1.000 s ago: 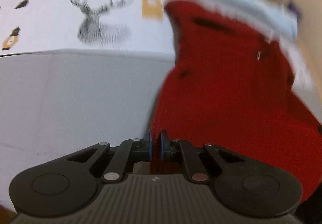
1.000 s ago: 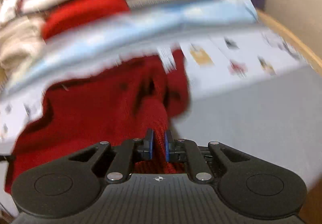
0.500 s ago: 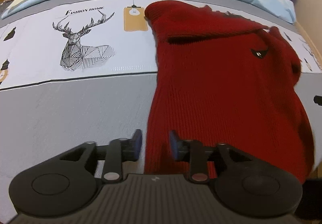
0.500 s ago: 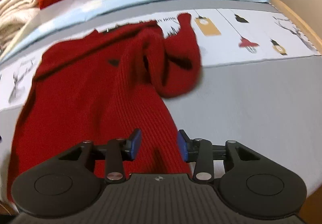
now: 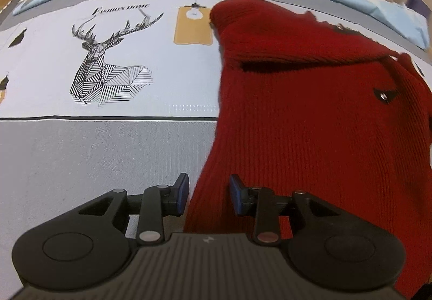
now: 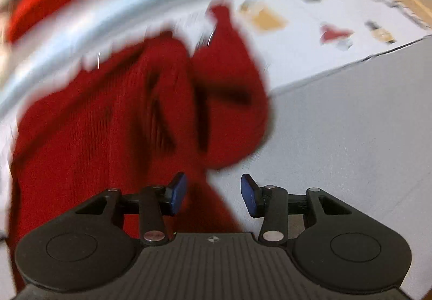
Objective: Fold small clothes
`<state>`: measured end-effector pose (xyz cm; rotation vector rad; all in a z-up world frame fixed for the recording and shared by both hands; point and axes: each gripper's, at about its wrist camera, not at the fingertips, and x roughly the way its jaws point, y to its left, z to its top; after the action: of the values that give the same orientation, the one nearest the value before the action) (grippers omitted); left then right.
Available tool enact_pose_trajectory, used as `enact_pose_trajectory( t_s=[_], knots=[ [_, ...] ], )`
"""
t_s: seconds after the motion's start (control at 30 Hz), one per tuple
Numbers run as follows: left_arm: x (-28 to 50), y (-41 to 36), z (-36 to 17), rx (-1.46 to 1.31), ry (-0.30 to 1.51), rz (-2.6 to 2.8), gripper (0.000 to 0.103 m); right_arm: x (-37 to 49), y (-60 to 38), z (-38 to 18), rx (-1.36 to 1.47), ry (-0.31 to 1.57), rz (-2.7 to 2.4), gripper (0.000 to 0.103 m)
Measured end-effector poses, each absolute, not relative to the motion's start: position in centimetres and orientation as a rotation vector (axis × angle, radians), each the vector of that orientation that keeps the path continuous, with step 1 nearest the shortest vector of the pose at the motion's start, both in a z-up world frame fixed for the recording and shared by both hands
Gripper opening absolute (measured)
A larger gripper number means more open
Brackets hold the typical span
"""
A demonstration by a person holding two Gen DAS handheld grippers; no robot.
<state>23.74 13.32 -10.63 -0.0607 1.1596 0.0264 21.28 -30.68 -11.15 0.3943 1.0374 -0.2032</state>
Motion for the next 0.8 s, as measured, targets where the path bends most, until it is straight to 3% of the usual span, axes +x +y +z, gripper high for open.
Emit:
enact_pose_trajectory(
  t_s=[0.13,0.43,0.47,0.5,0.53,0.67,0.8],
  knots=[
    [25.1,12.5,-10.4,-0.052,1.166,0.040,0.036,22.6,-33.9,-9.8,0.379,0.849,-0.203,0.047],
    [26.8,11.2,-10.3,-0.042,1.169,0.024,0.036,30.9,-38.5,-15.5,0.565,0.947,-0.143,0.052],
    [27.0,11.0,-10.4,-0.036,1.169,0.020,0.036,31.8,-38.7,-16.0,0.572,0.966,-0.129,0.047],
    [27.1,10.9,-10.3,-0.031,1.168,0.015,0.036,32.3,-38.5,-16.1,0.569,0.988,-0.108,0.023],
    [27.2,10.7,-10.2,-0.026,1.163,0.011,0.036,32.7,-38.5,-16.0,0.561,0.987,-0.092,0.013],
    [27.7,10.6,-9.8,-0.017,1.143,0.000,0.036,33.3,-41.3,-13.1,0.565,0.782,-0.158,0.013],
    [27.9,10.7,-9.9,0.003,1.141,0.006,0.036,28.9,-48.2,-10.0,0.612,0.358,-0.396,0.012]
  ],
)
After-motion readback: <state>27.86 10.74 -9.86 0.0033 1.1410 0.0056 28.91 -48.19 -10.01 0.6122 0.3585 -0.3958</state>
